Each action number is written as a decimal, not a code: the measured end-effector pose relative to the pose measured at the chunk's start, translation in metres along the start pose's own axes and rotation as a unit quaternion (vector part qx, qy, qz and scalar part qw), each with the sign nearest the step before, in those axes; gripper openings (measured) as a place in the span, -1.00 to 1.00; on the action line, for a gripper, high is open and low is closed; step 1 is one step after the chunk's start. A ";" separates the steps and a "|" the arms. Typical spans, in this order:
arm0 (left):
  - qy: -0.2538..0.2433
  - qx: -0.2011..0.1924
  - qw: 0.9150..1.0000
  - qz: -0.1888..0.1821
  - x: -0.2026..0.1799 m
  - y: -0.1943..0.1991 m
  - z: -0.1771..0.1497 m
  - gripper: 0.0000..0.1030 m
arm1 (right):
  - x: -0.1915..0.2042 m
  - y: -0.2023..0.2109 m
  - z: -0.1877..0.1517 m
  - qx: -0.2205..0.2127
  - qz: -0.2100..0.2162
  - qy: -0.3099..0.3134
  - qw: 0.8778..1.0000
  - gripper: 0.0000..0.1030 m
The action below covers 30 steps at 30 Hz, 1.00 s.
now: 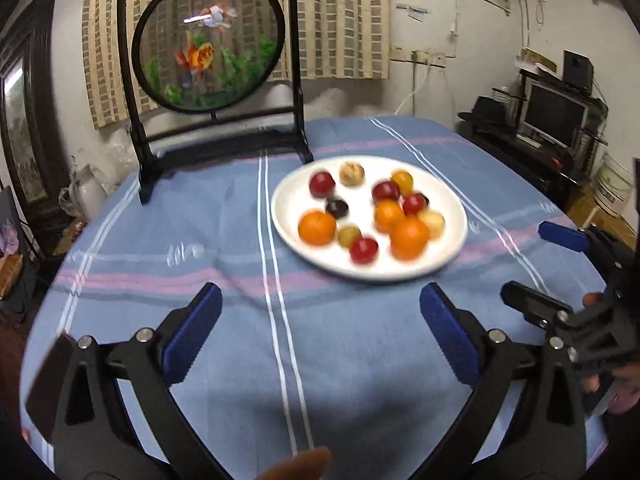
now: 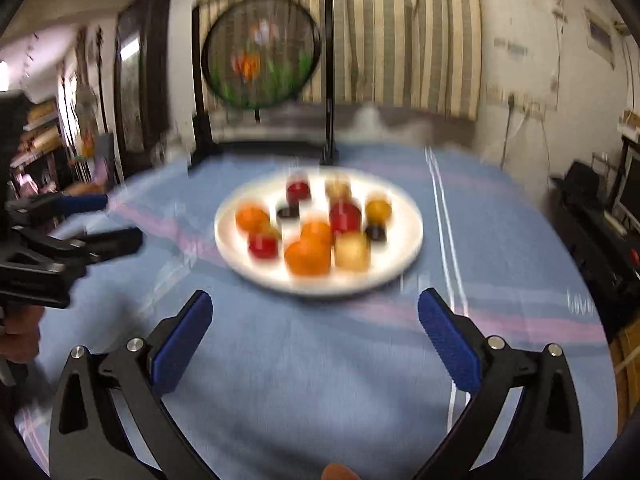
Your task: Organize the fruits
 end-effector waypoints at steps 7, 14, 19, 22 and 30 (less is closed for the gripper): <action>0.004 0.032 0.999 0.008 0.003 -0.006 -0.039 0.96 | 0.014 0.007 -0.023 0.014 0.000 0.040 0.999 0.97; -0.006 0.015 1.000 0.024 0.004 0.000 -0.039 0.96 | 0.010 0.010 -0.033 0.020 0.005 0.027 0.999 0.97; -0.007 0.018 0.999 0.027 0.003 0.000 -0.040 0.96 | 0.006 0.011 -0.035 0.023 -0.004 0.017 1.000 0.97; -0.009 0.020 0.999 0.026 0.002 -0.001 -0.040 0.96 | 0.008 0.011 -0.035 0.022 -0.003 0.021 1.000 0.97; -0.013 0.013 0.999 0.028 0.002 0.001 -0.040 0.96 | 0.007 0.011 -0.036 0.024 -0.004 0.020 1.000 0.97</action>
Point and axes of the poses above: each gripper's, at about its wrist camera, not at the fingertips, and y roughly against the way its jaws point, x to its left, z to its top, the point moved 8 cm from there along -y, roughly the way its jaws point
